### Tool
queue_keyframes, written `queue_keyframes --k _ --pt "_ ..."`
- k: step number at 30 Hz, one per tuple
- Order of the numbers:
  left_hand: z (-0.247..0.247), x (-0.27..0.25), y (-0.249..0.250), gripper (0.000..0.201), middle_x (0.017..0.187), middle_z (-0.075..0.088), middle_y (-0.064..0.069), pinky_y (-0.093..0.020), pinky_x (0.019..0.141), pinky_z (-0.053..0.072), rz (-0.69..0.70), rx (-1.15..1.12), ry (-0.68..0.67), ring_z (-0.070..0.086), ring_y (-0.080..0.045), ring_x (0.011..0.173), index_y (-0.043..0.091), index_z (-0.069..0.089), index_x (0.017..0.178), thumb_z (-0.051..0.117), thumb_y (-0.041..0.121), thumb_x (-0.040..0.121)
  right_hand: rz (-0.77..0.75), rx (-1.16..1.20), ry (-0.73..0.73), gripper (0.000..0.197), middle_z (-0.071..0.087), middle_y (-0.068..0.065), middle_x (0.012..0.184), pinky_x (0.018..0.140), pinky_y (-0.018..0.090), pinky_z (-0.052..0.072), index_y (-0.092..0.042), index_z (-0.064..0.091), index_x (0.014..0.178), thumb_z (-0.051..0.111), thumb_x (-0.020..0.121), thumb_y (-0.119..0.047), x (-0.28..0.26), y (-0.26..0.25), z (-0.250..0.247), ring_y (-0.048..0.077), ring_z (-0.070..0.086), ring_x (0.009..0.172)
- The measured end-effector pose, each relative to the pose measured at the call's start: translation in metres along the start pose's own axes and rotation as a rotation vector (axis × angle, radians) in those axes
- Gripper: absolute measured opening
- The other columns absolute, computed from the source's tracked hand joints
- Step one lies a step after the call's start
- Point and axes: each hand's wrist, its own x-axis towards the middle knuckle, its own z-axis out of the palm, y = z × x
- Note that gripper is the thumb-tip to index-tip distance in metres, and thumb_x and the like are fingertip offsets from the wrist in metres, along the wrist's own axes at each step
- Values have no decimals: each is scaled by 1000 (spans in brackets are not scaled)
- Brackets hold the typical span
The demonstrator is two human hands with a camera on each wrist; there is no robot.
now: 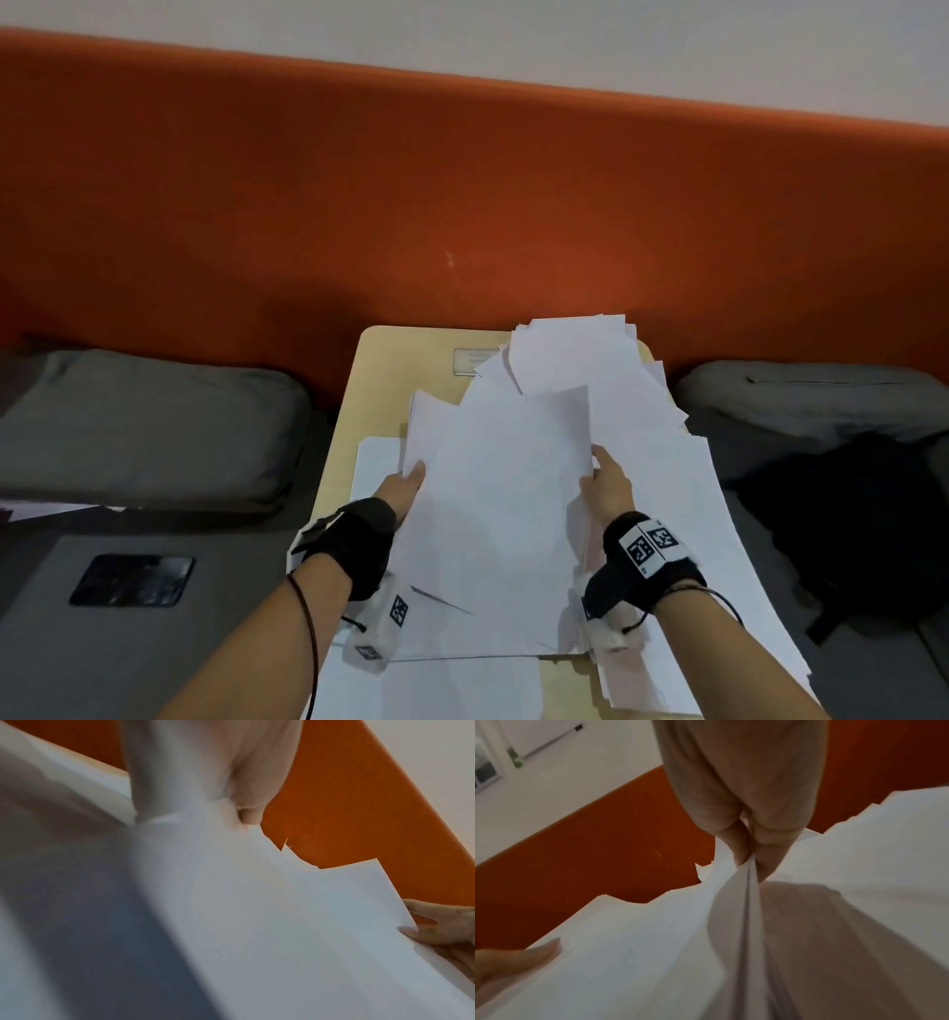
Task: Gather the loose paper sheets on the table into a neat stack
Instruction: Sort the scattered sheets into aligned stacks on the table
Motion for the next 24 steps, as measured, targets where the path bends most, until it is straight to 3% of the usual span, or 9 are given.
queue_keyframes --k 3,6,10,13,15,17,19,21,24 --pt "1 -3 -1 68 143 40 -20 -35 106 31 42 38 -36 42 -34 128 -5 33 139 30 50 97 15 13 -6 51 61 17 94 62 25 37 -12 44 136 36 89 5 3 9 3 26 51 81" --pt "2 -3 -3 54 128 54 -21 -33 93 42 68 -17 -32 54 -34 112 -6 43 131 52 32 94 25 71 -54 47 63 20 113 77 32 45 -11 43 135 46 90 0 7 8 -1 30 56 92" --pt "3 -7 -5 48 125 56 -20 -33 93 42 100 13 -16 54 -35 114 -5 46 129 57 24 92 150 10 -244 45 62 16 114 92 43 50 -3 51 122 70 80 -5 9 12 -9 33 60 106" --pt "2 -7 -6 49 123 58 -21 -35 93 44 118 18 -16 56 -35 110 -4 47 128 57 26 92 188 -18 -291 9 65 16 86 79 36 55 2 61 86 67 80 5 4 16 -13 30 64 78" --pt "3 -5 -7 49 123 58 -21 -33 91 44 122 6 -20 57 -33 106 -4 48 127 57 27 91 186 24 -241 28 55 9 62 56 23 49 -5 51 60 60 83 9 4 21 -13 21 54 56" --pt "3 -6 -7 49 125 57 -20 -32 91 43 119 -11 -24 56 -33 107 -4 48 127 58 27 91 162 46 -173 40 46 5 54 58 25 42 -11 43 50 57 83 7 6 30 -10 22 46 57" --pt "3 -8 -6 49 126 56 -19 -30 91 42 119 -13 -19 54 -33 113 -5 47 128 57 27 91 136 78 -138 38 53 5 59 72 39 47 -16 51 50 58 83 1 10 39 -7 27 51 68" --pt "4 -10 -5 49 127 55 -18 -28 90 40 124 -17 -12 53 -33 117 -5 47 128 57 26 91 108 106 -141 27 66 11 72 83 45 50 -18 64 62 59 85 -5 16 49 -5 32 61 78" --pt "5 -12 -5 51 125 56 -16 -27 90 39 129 -14 -14 52 -33 116 -5 47 127 59 28 90 78 180 -132 16 68 14 78 83 48 52 -11 67 73 60 86 -7 11 49 -8 31 63 77"
